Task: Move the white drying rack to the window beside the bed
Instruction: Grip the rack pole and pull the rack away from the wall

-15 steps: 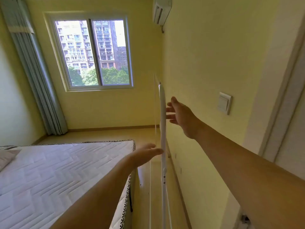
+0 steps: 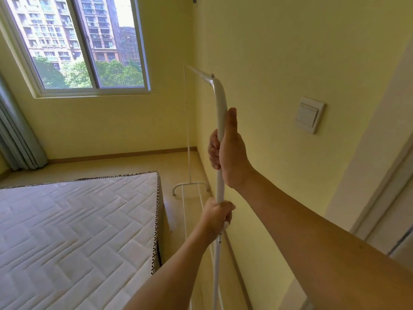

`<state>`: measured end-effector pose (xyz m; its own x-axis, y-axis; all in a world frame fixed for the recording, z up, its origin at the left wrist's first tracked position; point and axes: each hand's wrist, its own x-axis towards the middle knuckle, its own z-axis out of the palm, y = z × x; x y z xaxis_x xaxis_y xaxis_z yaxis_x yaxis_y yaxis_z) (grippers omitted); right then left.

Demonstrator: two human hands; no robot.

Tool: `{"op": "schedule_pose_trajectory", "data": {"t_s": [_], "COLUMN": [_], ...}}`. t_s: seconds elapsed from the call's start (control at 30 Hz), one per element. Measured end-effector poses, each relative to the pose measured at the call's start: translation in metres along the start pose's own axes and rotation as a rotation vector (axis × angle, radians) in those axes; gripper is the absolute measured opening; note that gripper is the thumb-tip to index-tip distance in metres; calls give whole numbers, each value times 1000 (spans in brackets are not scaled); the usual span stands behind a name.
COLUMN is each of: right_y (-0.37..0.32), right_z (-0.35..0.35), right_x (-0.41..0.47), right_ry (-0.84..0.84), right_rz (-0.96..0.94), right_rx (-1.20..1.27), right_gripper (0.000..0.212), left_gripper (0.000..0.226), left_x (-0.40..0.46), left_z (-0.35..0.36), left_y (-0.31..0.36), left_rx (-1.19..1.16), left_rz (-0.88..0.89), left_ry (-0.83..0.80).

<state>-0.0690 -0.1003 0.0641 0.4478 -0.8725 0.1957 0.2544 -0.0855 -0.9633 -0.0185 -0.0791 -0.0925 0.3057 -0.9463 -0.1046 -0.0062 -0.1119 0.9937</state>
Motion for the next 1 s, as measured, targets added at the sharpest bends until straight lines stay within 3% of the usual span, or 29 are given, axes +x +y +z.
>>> {"op": "schedule_pose_trajectory", "data": {"t_s": [0.1, 0.27, 0.63, 1.0], "right_y": [6, 11, 17, 25], "right_z": [1, 4, -4, -33], "right_x": [15, 31, 76, 147], "right_ry": [12, -35, -144, -198], "right_rz": [1, 1, -17, -21], "right_rx": [38, 78, 54, 81], "right_gripper": [68, 68, 61, 57], "left_gripper": [53, 40, 50, 38], "left_x": [15, 28, 74, 144], "left_z": [3, 0, -5, 11], "left_y": [-9, -8, 0, 12], "left_rx": [-73, -111, -75, 4], "left_rz": [45, 81, 116, 112], "left_ry": [86, 160, 273, 344]}}
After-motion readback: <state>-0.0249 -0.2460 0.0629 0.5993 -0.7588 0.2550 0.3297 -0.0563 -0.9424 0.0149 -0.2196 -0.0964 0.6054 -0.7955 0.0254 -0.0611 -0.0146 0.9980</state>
